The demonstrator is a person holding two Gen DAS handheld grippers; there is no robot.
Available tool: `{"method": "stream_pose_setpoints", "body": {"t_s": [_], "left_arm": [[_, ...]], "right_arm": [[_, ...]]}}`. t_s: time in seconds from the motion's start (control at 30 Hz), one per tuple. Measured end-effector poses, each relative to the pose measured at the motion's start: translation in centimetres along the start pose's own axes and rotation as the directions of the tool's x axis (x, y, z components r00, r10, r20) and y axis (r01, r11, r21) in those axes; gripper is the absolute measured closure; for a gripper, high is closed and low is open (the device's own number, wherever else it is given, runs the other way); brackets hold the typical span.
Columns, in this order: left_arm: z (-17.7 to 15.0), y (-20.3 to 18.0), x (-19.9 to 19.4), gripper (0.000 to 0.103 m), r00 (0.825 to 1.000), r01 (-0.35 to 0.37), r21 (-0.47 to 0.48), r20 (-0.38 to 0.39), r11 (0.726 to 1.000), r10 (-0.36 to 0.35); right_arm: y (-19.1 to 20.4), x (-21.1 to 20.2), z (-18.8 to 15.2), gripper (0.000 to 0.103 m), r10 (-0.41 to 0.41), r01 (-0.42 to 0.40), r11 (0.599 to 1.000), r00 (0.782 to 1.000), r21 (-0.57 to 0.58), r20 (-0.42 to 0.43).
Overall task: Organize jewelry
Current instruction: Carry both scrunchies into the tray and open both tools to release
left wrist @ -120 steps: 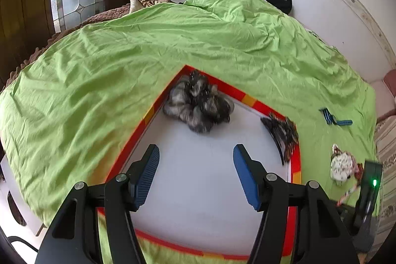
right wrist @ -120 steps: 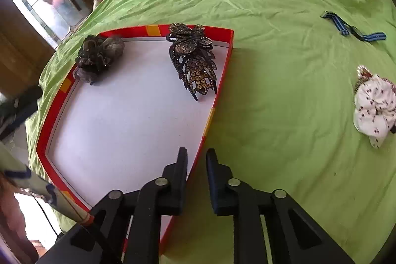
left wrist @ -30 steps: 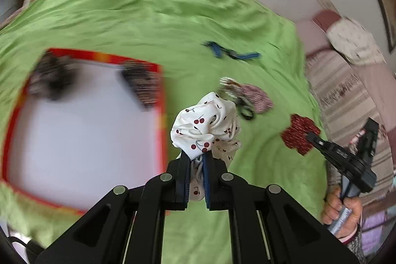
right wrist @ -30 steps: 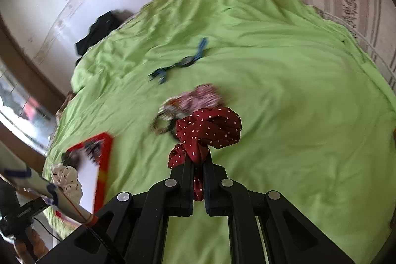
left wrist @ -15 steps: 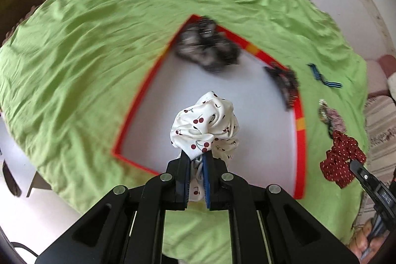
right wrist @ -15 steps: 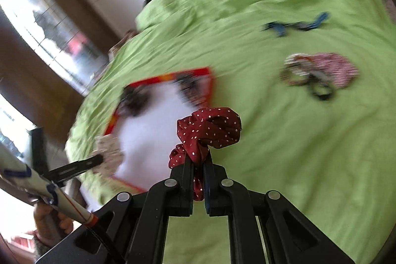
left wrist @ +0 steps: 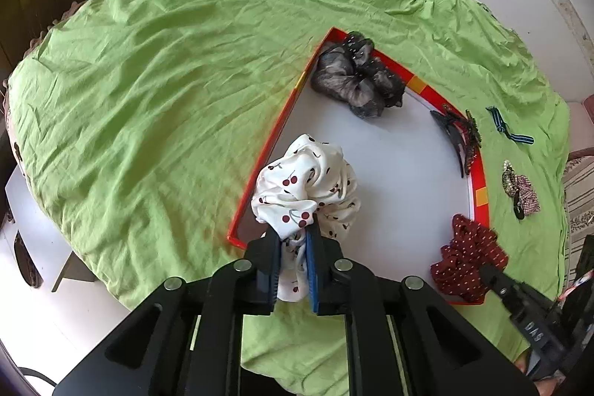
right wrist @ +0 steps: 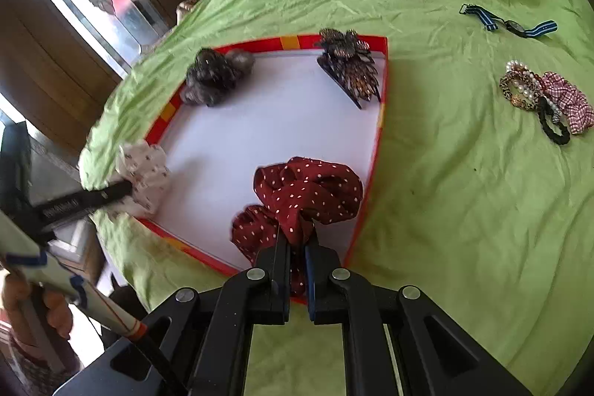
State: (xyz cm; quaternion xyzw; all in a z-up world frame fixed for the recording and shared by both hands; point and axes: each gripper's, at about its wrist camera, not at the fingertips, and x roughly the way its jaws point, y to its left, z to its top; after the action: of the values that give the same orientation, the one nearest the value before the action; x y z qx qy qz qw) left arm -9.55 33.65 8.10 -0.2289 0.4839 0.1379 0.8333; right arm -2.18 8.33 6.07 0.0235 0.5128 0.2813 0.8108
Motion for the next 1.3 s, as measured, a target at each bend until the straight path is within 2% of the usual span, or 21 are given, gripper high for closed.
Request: {"method": "stream_pose_setpoints", "body": {"t_s": [0.13,0.2,0.27,0.33,0.37,0.67,0.93,1.1,1.3], "left_arm": [[-0.3,-1.0,-1.3,0.081,0.999,-0.003,0.015,0.040,1.000,0.003],[-0.5,-1.6,-2.0,0.075,0.998,-0.009,0.022,0.062,1.000,0.008],[-0.6,-2.2,-2.8,0.072,0.996,-0.020,0.035,0.087,0.999,0.017],[-0.7,-2.7,-3.7,0.063,0.993,-0.033,0.043,0.113,0.999,0.028],[-0.8,-2.9,-4.1,0.062,0.992,-0.035,0.046,0.125,0.998,0.029],[-2.6,-6.0,-6.7,0.059,0.979,-0.070,0.114,0.199,0.991,0.046],[-4.8,-10.2,-7.8,0.054,0.975,-0.076,0.216,0.222,0.973,0.027],[-6.8,-13.3,-8.2,0.054,0.973,-0.084,0.291,0.230,0.953,0.016],[-8.9,-16.3,-8.4,0.053,0.967,-0.120,0.376,0.254,0.919,0.022]], "right_arm": [[-0.1,0.0,-0.4,0.093,-0.007,0.007,1.000,1.000,-0.015,-0.005],[0.0,-0.3,-0.5,0.086,0.001,-0.001,1.000,1.000,-0.019,-0.003],[0.1,-0.6,-0.7,0.071,0.002,-0.002,1.000,1.000,-0.027,0.004],[0.3,-1.2,-0.9,0.056,0.002,-0.001,0.999,1.000,-0.033,0.020],[0.4,-1.5,-1.0,0.052,0.006,-0.005,0.999,1.000,-0.035,0.028],[-1.1,-6.2,-2.9,0.047,-0.015,0.019,1.000,0.991,-0.023,0.133],[-5.7,-10.1,-4.8,0.047,-0.123,0.113,0.992,0.970,0.059,0.212],[-8.2,-11.7,-5.8,0.046,-0.187,0.162,0.980,0.952,0.117,0.241],[-9.5,-12.5,-6.8,0.045,-0.216,0.182,0.971,0.945,0.152,0.245]]}}
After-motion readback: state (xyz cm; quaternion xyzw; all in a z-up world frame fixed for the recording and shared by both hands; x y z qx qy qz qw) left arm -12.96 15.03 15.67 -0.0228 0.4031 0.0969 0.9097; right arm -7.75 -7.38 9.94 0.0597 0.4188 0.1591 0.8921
